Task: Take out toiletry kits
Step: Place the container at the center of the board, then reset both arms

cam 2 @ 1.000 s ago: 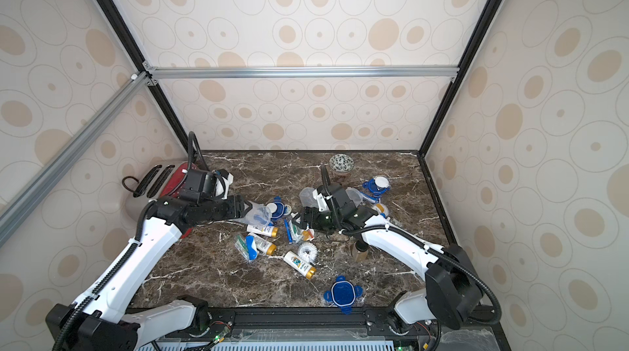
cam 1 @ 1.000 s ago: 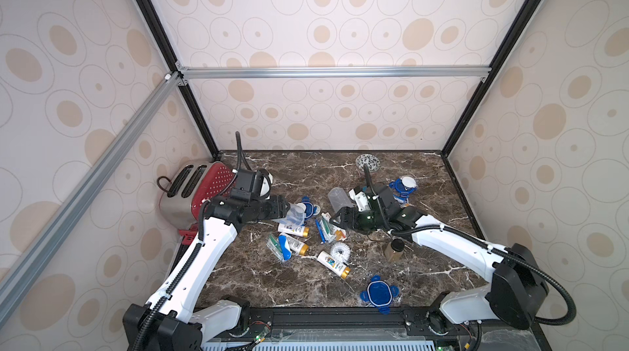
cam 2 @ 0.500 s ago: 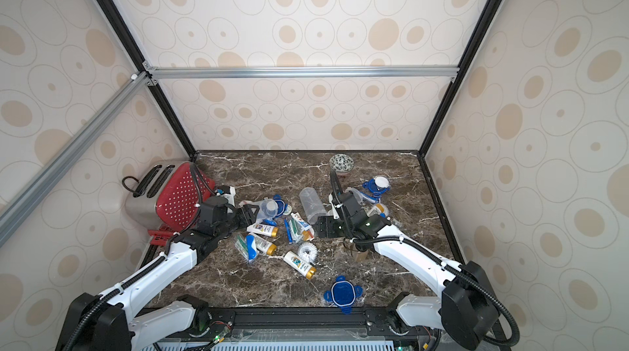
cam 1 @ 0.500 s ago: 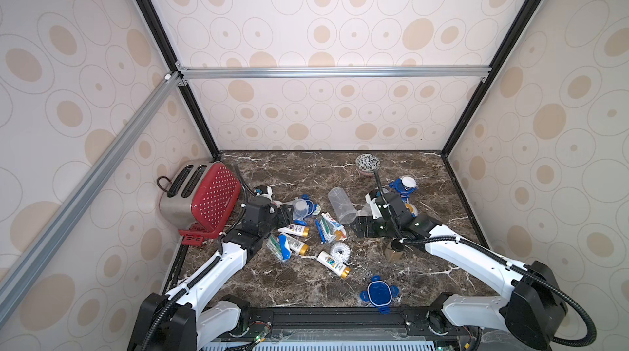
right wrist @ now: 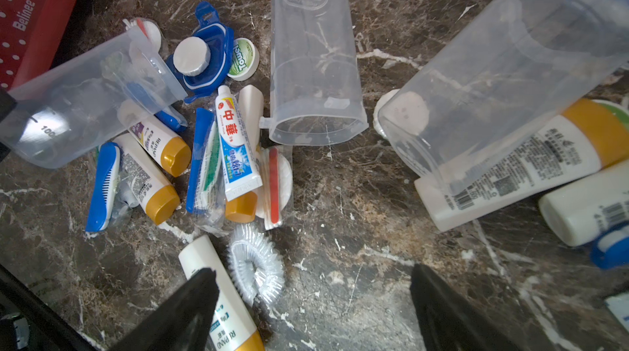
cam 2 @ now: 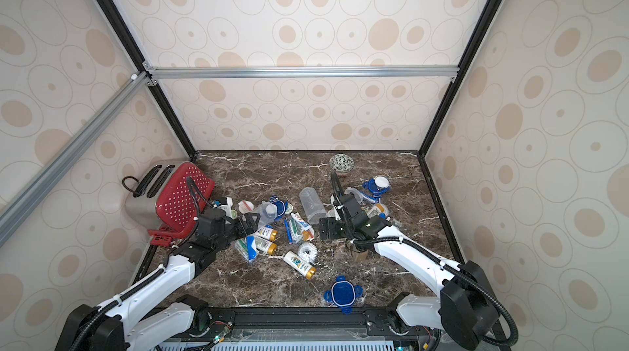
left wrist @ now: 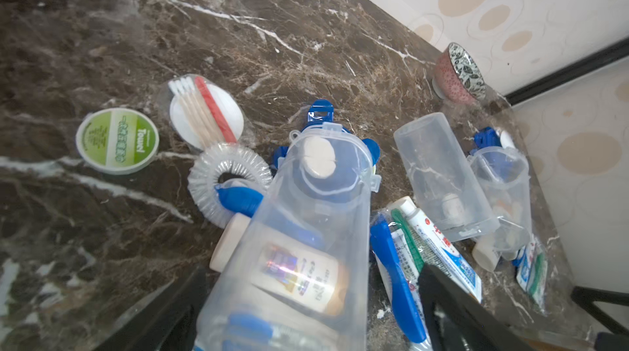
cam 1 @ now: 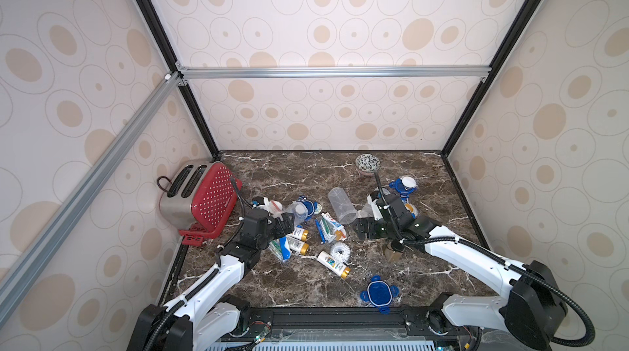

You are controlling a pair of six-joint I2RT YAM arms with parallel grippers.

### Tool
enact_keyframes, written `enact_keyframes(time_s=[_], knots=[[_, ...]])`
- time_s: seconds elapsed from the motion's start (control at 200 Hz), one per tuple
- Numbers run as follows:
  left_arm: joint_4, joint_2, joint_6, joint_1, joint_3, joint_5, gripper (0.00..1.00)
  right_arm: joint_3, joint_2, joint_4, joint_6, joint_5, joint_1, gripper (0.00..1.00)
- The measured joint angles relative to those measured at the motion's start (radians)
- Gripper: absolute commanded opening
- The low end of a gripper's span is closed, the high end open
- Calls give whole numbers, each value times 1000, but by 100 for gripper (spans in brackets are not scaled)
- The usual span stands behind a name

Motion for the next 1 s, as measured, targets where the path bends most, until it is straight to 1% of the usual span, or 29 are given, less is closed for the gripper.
enact_keyframes(time_s=[0.09,0.165,0.3,0.441,0.531,0.606,0.701,0.826,0.911,1.002], knots=[[-87,-69,0,0,3,-29,99,0,-2,0,-8,5,-3,100],[-171,-131,1,0,23,-67,99,0,-11,-1,-16,13,-3,100],[-304,-226,10,0,93,-173,99,0,-38,-2,-31,35,-13,100],[-334,-282,40,0,117,-278,99,0,-71,-13,-59,74,-26,100],[-311,-284,75,0,104,-335,99,-10,-117,-8,-93,119,-30,100],[-274,-269,129,0,80,-419,99,-50,-185,24,-133,179,-34,100],[-208,-241,210,0,38,-531,99,-137,-293,81,-191,301,-37,100],[-37,-179,337,0,-43,-649,99,-294,-409,222,-284,462,-68,100],[52,-101,417,2,-67,-691,99,-418,-437,345,-340,536,-108,100],[139,-17,485,19,-66,-700,99,-504,-426,427,-364,565,-183,100]])
